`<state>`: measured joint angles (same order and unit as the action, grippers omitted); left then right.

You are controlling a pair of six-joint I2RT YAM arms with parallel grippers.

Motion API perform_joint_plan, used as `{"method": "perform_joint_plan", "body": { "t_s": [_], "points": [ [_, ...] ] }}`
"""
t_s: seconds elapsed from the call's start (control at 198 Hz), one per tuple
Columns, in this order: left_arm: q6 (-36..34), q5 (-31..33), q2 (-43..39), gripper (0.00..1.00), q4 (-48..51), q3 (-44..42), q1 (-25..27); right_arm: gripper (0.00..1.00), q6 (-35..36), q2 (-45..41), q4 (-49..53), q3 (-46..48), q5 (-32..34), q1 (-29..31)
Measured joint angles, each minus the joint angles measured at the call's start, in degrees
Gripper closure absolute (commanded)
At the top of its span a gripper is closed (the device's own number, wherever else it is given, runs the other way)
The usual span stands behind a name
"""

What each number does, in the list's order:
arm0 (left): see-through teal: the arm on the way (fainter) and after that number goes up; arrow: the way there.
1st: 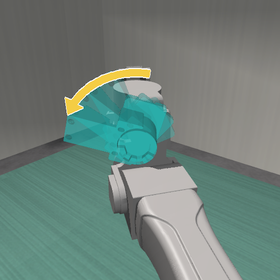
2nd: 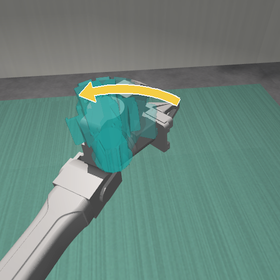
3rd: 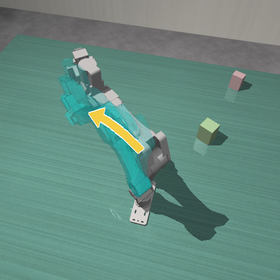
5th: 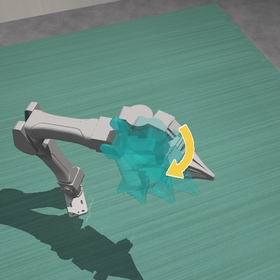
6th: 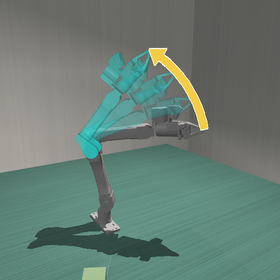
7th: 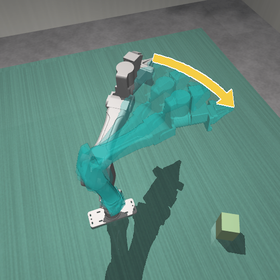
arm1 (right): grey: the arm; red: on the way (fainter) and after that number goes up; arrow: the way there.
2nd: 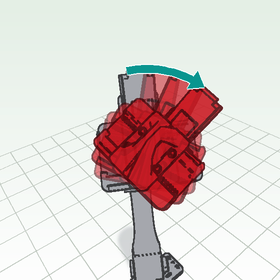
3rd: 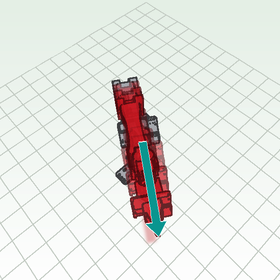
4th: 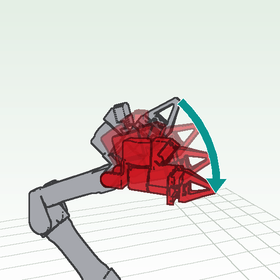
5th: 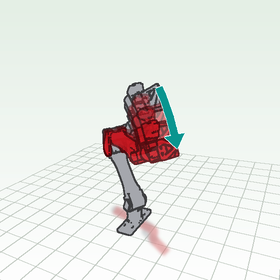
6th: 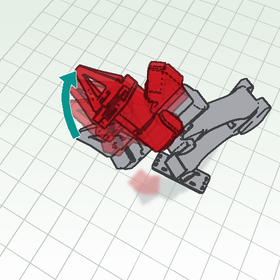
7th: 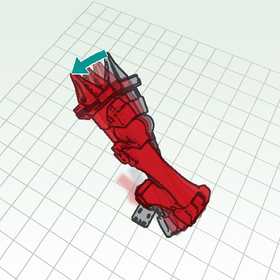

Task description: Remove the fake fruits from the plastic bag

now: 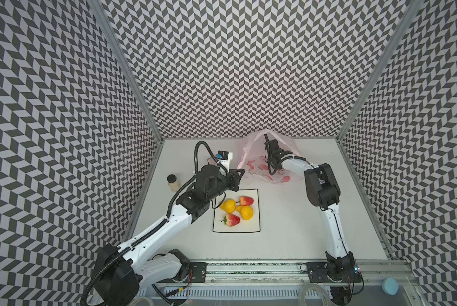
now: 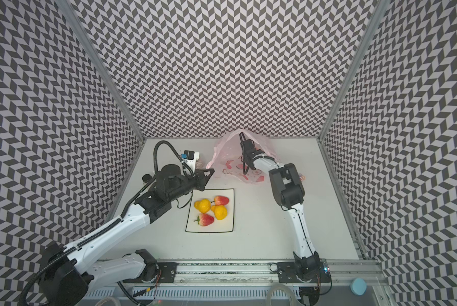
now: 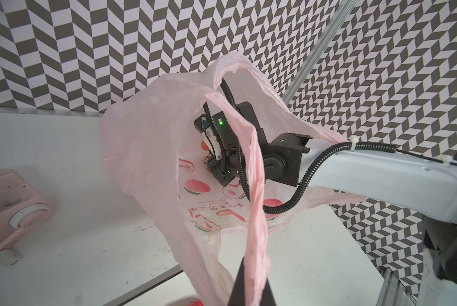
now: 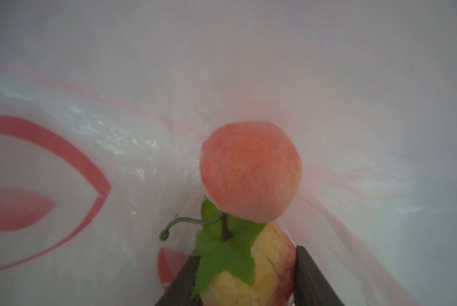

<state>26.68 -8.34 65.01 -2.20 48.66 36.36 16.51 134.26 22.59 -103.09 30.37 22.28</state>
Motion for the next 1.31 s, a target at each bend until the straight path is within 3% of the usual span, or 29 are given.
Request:
{"method": "perform_joint_plan", "body": {
  "t_s": [0.662,1.101,1.313],
  "points": [
    [2.6,1.2,5.0,1.0,-7.8,-2.1,0.0,0.77,1.2,-33.0,-9.1,30.1,-36.5,3.1],
    [3.6,0.4,9.0,1.0,-11.4,-2.5,-1.9,0.78,1.0,-50.7,-11.0,39.8,-47.4,3.8],
    [3.7,-0.6,10.1,1.0,-12.5,-2.5,-3.7,0.78,1.1,-56.8,-10.2,43.5,-51.0,9.6]
  ]
}}
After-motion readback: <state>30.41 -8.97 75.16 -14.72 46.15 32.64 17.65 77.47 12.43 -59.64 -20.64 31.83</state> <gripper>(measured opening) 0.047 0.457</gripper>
